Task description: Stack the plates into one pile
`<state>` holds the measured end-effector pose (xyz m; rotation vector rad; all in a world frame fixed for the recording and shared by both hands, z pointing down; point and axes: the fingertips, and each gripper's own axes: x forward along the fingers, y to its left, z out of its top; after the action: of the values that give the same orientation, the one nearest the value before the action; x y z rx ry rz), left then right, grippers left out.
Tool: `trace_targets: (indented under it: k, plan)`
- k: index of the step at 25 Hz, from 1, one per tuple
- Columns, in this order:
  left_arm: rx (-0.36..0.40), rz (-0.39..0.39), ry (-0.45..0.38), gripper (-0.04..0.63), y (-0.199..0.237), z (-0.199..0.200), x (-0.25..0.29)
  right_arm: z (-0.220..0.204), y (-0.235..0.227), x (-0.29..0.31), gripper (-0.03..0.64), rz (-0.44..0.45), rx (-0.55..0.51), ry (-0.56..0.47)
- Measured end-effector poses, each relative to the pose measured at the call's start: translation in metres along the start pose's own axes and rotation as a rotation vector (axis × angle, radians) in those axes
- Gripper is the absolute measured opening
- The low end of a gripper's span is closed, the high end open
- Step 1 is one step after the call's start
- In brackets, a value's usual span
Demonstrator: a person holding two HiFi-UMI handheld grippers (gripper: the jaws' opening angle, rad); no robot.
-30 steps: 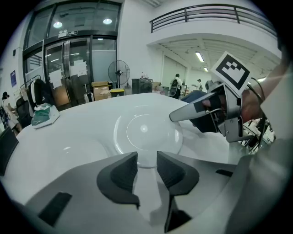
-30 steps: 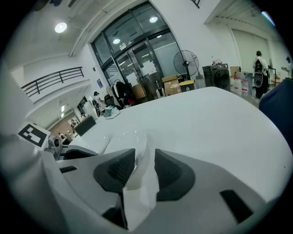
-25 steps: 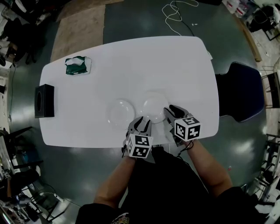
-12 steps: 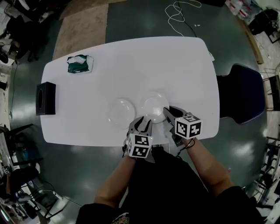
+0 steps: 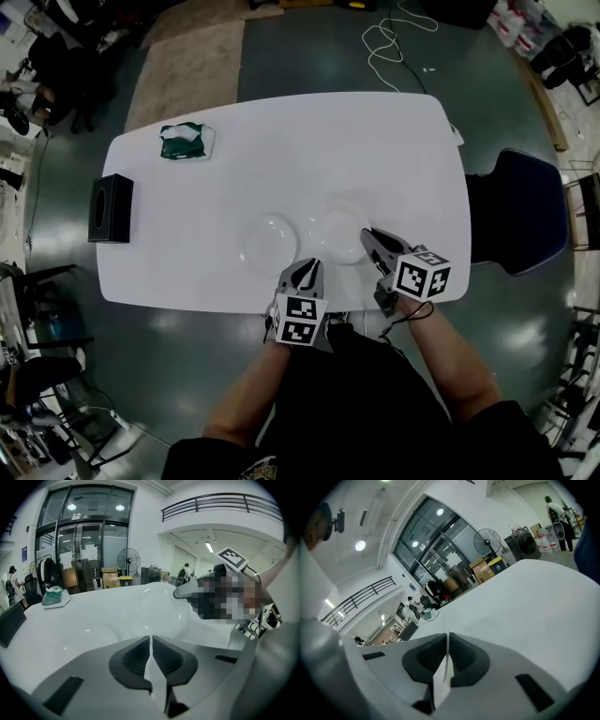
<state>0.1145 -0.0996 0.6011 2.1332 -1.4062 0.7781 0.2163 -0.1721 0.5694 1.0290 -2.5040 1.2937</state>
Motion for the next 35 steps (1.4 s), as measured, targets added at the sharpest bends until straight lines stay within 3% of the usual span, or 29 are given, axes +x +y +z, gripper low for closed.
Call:
trace_targets:
  k: [9,16,20,28,35]
  plan:
    - [-0.058,0.094,-0.069,0.023,0.033,0.004,-0.047,0.007,0.048,0.027,0.029,0.097,0.020,0.009]
    - [-0.142,0.219,-0.096,0.023,0.087,-0.021,-0.091,-0.024,0.093,0.078,0.029,0.170,0.040,0.088]
    - [-0.180,0.273,-0.095,0.023,0.100,-0.039,-0.097,-0.042,0.095,0.097,0.029,0.193,0.044,0.132]
    - [-0.237,0.310,-0.094,0.023,0.139,-0.067,-0.129,-0.072,0.121,0.135,0.029,0.174,0.108,0.182]
    - [-0.257,0.319,-0.106,0.023,0.150,-0.075,-0.130,-0.083,0.104,0.146,0.032,0.111,0.164,0.201]
